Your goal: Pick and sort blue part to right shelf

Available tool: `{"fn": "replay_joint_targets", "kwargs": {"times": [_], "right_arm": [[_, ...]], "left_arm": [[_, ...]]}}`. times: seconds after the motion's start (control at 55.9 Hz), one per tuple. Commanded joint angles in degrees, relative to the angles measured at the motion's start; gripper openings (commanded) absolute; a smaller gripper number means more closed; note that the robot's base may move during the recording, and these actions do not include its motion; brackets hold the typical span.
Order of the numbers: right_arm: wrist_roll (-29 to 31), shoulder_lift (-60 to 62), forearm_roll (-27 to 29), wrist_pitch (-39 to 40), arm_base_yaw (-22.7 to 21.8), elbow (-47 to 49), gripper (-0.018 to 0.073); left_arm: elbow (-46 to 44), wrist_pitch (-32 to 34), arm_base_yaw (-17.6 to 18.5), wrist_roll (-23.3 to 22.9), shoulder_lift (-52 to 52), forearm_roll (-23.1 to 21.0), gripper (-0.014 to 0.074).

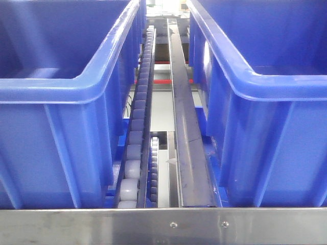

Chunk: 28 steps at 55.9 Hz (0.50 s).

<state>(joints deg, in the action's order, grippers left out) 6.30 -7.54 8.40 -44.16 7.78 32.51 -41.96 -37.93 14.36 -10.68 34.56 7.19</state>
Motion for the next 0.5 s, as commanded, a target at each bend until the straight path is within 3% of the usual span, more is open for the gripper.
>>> {"fn": "replay_joint_targets", "kwargs": {"times": [0.0,0.251,0.483], "right_arm": [[-2.4,-7.7,0.4,4.4,0.0,5.4,0.0113],[-4.7,-33.3,0.4,-2.0,0.0,19.6,0.0113],[-5.1,-55.6,-1.8,-3.3,-0.9,31.5,0.0113]], "left_arm": [[0.9,4.6,-0.1,-0.1,-6.0,1.2,0.0125],[5.5,4.5,-0.1,-0.1,-20.2,2.9,0.0125],[7.3,2.2,-0.1,-0.1,-24.5,3.8,0.0125]]}}
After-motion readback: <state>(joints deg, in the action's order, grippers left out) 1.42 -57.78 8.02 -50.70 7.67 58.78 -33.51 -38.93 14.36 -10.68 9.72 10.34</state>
